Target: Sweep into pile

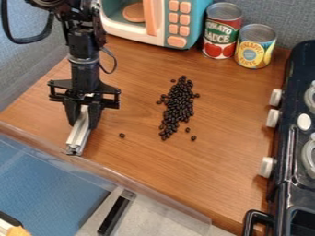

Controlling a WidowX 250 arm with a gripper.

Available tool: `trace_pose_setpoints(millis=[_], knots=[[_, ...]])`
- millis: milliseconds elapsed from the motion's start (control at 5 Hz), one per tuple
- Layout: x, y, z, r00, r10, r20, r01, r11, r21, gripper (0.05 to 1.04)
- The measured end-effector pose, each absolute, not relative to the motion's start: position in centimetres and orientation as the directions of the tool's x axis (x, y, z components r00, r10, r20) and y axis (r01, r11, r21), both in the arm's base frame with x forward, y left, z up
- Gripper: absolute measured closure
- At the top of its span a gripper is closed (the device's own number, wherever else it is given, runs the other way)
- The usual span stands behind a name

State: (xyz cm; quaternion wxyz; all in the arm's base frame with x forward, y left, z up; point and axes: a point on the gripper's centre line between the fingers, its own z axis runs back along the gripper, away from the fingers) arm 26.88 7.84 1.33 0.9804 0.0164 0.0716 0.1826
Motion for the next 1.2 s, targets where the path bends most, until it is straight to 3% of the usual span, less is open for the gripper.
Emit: trace_pose_setpoints(millis=[400,800,1000,1200], knots=[[29.0,6.4,0.6,0.882,0.449,-0.144,-0.441,0.893,0.088,0.711],[29.2,6.3,0.7,0.878,0.458,-0.141,-0.448,0.889,0.095,0.711],[29.0,6.0,0.8,0.867,0.472,-0.161,-0.464,0.882,0.086,0.711],[29.6,3.8,1.1,0.862,0.464,-0.203,-0.469,0.883,0.023,0.711]])
